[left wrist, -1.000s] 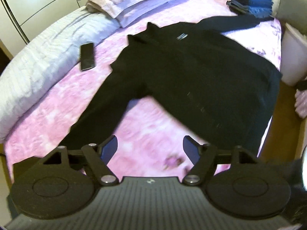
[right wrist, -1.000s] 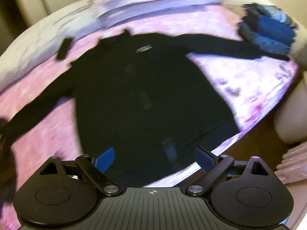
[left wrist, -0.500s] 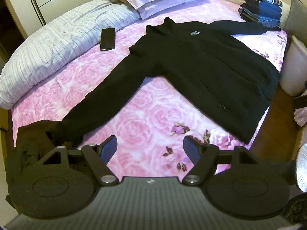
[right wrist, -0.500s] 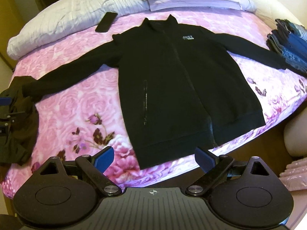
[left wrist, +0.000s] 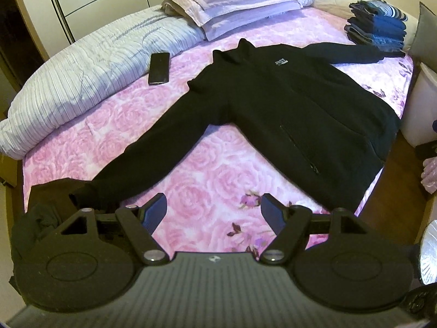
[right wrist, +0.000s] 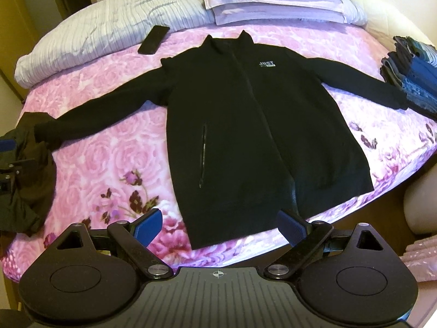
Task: Fold clothes
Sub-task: 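Open both grippers and release the jacket lying flat on the bed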
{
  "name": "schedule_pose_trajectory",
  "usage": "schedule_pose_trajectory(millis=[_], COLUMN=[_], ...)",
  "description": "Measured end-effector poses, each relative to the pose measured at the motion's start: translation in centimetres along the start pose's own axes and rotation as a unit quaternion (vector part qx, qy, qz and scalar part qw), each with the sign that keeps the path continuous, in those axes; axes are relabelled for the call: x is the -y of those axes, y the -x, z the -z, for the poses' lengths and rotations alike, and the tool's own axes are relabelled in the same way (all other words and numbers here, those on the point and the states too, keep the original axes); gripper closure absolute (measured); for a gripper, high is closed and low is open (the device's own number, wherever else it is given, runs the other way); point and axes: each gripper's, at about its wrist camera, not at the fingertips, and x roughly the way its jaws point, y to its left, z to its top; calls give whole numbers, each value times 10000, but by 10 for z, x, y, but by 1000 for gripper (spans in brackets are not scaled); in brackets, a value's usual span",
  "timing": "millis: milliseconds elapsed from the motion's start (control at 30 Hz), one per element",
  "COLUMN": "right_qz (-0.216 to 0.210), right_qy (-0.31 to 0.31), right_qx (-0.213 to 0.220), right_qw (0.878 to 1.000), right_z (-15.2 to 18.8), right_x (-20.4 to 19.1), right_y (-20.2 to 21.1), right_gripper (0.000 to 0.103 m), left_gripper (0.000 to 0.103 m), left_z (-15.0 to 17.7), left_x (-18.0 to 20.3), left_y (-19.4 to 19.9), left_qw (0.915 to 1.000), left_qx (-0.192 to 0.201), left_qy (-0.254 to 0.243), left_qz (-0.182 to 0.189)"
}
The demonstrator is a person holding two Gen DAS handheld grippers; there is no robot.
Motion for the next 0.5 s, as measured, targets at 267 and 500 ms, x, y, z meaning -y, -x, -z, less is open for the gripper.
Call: schedule_pose_trajectory(millis=[267,500], right_qz=[21,-78], right_qy=[262,672], right_qx=[55,125], right_qw=[9996,9976], right_z=[-6,-13], right_x=[3,0], right_y=[-1,-6], right_gripper=[9,9], left_gripper=[31,31], left_z=[1,6], left_x=[6,13], left_y=[2,9], left_qw=[9999,9989], left_qx=[-39,-67], left_qy=[81,228], left_qz=[-138,-393])
